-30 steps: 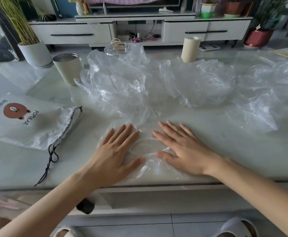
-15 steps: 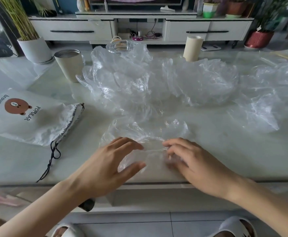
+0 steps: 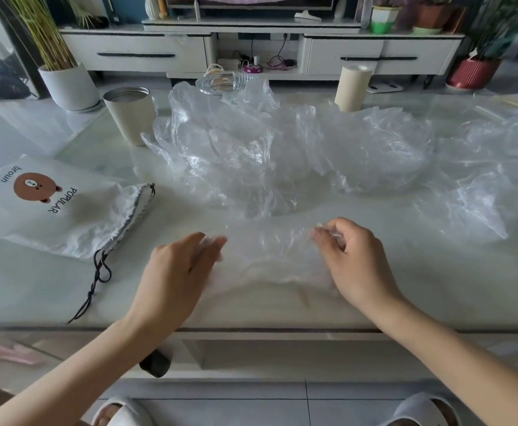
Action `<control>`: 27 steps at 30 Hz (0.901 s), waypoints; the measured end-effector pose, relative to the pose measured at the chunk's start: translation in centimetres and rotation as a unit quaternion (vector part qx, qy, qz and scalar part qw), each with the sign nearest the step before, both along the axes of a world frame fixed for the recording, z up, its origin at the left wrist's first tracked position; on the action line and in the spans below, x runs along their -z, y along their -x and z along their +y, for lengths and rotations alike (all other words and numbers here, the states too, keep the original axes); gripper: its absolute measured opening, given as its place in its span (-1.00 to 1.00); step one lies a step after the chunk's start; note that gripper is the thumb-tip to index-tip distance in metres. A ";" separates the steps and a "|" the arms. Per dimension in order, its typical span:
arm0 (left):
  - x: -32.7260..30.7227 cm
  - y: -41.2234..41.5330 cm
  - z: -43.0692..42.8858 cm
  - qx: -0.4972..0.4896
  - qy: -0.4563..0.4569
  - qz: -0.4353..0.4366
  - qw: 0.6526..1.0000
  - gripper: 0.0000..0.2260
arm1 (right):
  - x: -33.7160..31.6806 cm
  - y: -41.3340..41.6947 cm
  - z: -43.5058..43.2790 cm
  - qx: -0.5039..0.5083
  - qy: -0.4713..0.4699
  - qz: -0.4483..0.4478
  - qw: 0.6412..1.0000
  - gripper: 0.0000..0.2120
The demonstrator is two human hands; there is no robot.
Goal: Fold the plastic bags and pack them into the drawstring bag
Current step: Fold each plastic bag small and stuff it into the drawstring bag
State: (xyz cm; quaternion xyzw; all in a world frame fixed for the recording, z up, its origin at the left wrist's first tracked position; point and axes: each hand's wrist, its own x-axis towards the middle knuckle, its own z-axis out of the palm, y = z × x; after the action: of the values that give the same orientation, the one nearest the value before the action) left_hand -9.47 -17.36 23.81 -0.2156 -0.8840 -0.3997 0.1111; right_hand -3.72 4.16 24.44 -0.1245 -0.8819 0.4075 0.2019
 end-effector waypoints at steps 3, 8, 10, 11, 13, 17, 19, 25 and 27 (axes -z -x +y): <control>0.0 0.4 0.0 -0.083 0.127 -0.021 0.988 -0.70 | 0.0 0.7 -0.4 0.035 -0.133 -0.070 0.988 -0.78; -0.4 0.0 -0.6 -0.138 0.252 0.009 0.958 -0.61 | 0.2 0.4 -0.1 0.049 -0.326 -0.113 0.938 -0.69; 0.3 0.2 -1.1 -0.098 0.250 0.062 0.961 -0.65 | 0.6 0.5 0.3 0.053 -0.348 -0.095 0.931 -0.69; 0.7 0.3 -1.3 -0.073 0.245 0.086 0.963 -0.67 | 0.8 0.6 0.7 0.050 -0.351 -0.087 0.931 -0.71; 0.9 0.4 -1.2 -0.036 0.216 0.081 0.972 -0.68 | 1.2 1.0 1.7 0.060 -0.359 -0.065 0.929 -0.81; -0.9 0.4 -0.5 -0.059 0.013 -0.111 0.992 -0.75 | 0.7 1.7 3.2 0.048 -0.320 -0.104 0.940 -0.84; -2.3 0.6 -0.6 -0.004 -0.146 -0.259 0.955 -0.77 | -1.2 1.9 3.5 0.018 -0.159 -0.045 0.986 -0.86; -5.7 -0.3 -0.3 0.222 -0.107 -0.390 0.887 -0.77 | -6.7 -0.3 -0.3 -0.363 0.255 -0.215 0.870 -0.35; -6.0 -0.3 0.2 0.265 -0.047 -0.374 0.888 -0.79 | -5.8 -0.4 -1.3 -0.401 0.207 -0.283 0.846 -0.39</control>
State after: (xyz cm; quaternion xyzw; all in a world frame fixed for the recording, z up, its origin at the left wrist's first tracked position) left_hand -9.20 -17.18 29.77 -0.2707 -0.7504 -0.5066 -0.3271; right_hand -3.37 2.84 30.23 0.0914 -0.7689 0.5732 -0.2680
